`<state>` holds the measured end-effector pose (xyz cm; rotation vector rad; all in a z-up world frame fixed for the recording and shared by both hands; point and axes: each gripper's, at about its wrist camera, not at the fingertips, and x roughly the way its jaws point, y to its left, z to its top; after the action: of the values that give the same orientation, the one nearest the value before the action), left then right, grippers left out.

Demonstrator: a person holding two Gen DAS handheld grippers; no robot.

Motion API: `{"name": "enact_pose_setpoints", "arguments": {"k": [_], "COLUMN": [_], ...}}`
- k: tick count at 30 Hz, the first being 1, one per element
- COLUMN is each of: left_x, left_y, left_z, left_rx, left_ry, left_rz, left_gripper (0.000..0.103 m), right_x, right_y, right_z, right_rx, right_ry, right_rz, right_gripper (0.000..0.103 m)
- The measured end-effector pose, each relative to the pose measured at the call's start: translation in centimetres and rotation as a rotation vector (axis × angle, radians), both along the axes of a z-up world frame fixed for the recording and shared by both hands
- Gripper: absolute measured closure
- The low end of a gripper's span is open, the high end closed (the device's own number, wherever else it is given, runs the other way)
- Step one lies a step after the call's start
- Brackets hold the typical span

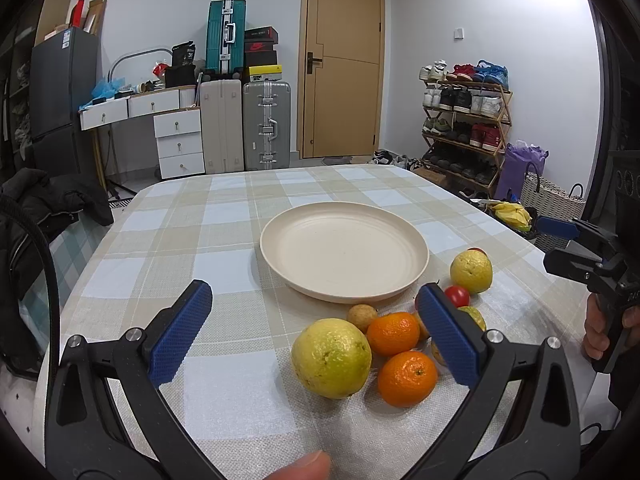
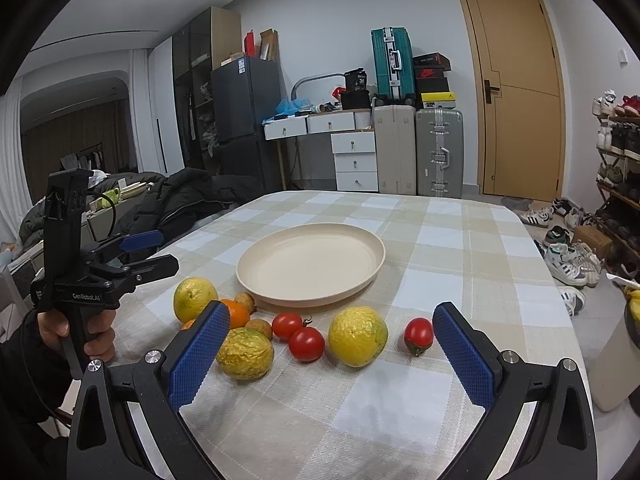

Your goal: Organize fruits

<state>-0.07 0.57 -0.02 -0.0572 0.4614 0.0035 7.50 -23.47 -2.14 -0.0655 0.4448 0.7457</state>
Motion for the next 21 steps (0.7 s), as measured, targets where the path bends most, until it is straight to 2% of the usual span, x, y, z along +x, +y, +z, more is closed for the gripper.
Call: {"name": "enact_pose_setpoints", "arguments": {"k": [8,18,21], "left_x": [-0.2,-0.2,-0.2], "left_y": [0.3,0.9,1.4], "left_z": [0.0,0.1,0.2], "left_rx": [0.005,0.001,-0.003], "left_ry": [-0.002,0.021,0.032], "left_rz": [0.007,0.034,0.045], "left_gripper": [0.0,0.0,0.0], "right_x": [1.2,4.2,4.4], "right_y": [-0.3,-1.0,-1.1], "right_z": [-0.4,-1.7,-1.9], "right_rx": [-0.007,-0.033,-0.039], "right_ry": [0.048,0.184,0.191], "right_rz": [-0.058,-0.176,-0.193], "right_gripper": [0.0,0.0,0.0]}}
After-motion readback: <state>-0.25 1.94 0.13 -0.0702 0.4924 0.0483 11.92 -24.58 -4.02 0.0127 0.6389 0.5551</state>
